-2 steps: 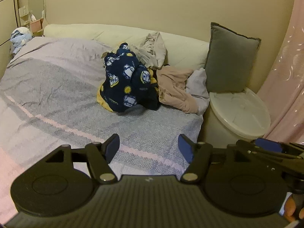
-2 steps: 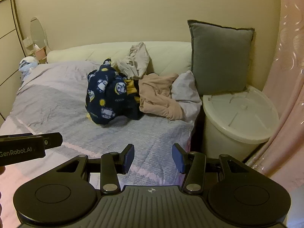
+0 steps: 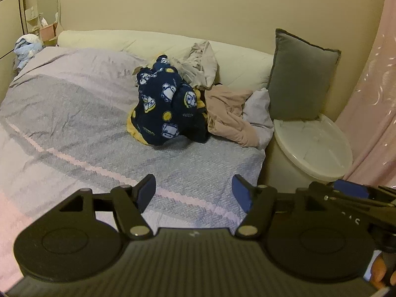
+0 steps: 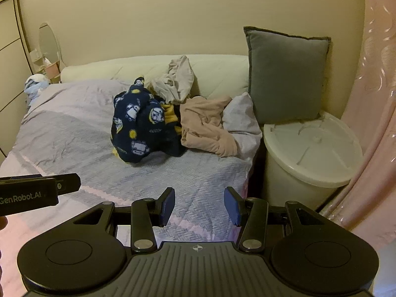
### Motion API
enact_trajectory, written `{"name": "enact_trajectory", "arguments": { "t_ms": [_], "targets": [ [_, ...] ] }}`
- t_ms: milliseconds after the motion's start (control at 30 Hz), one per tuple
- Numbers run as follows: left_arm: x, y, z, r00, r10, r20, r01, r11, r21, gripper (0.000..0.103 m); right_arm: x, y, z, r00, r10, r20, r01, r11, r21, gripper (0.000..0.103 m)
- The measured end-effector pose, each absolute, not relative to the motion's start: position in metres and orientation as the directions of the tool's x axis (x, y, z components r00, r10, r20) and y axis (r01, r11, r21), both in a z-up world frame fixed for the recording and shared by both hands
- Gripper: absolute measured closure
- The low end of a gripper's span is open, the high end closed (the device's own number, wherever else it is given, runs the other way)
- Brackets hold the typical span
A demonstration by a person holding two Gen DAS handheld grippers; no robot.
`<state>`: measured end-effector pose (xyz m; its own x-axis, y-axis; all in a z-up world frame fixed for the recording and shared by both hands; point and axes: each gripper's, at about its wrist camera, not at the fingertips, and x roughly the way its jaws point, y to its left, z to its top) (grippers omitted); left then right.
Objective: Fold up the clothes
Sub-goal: 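Move both grippers toward the clothes pile on the bed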
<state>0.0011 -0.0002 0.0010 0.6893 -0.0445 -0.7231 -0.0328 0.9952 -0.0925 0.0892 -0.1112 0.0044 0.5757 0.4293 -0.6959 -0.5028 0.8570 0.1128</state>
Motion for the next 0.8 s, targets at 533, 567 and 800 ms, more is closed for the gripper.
{"name": "enact_trajectory", "arguments": {
  "t_ms": [533, 567, 800],
  "targets": [
    [-0.017, 0.021, -0.018, 0.698, -0.011, -0.716, -0.058, 0.996, -0.072, 0.038, 0.091, -0.111, 0.008, 0.571, 0.443, -0.691, -0.523, 0.845, 0.11, 0.055],
    [-0.019, 0.022, -0.019, 0.699, -0.01, -0.715, -0.059, 0.996, -0.072, 0.038, 0.088, -0.106, 0.008, 0.572, 0.439, -0.693, -0.522, 0.846, 0.106, 0.055],
    [-0.019, 0.026, -0.016, 0.689, 0.0, -0.724, -0.07, 0.995, -0.067, 0.038, 0.09, -0.098, 0.007, 0.565, 0.434, -0.701, -0.528, 0.844, 0.096, 0.055]
  ]
}}
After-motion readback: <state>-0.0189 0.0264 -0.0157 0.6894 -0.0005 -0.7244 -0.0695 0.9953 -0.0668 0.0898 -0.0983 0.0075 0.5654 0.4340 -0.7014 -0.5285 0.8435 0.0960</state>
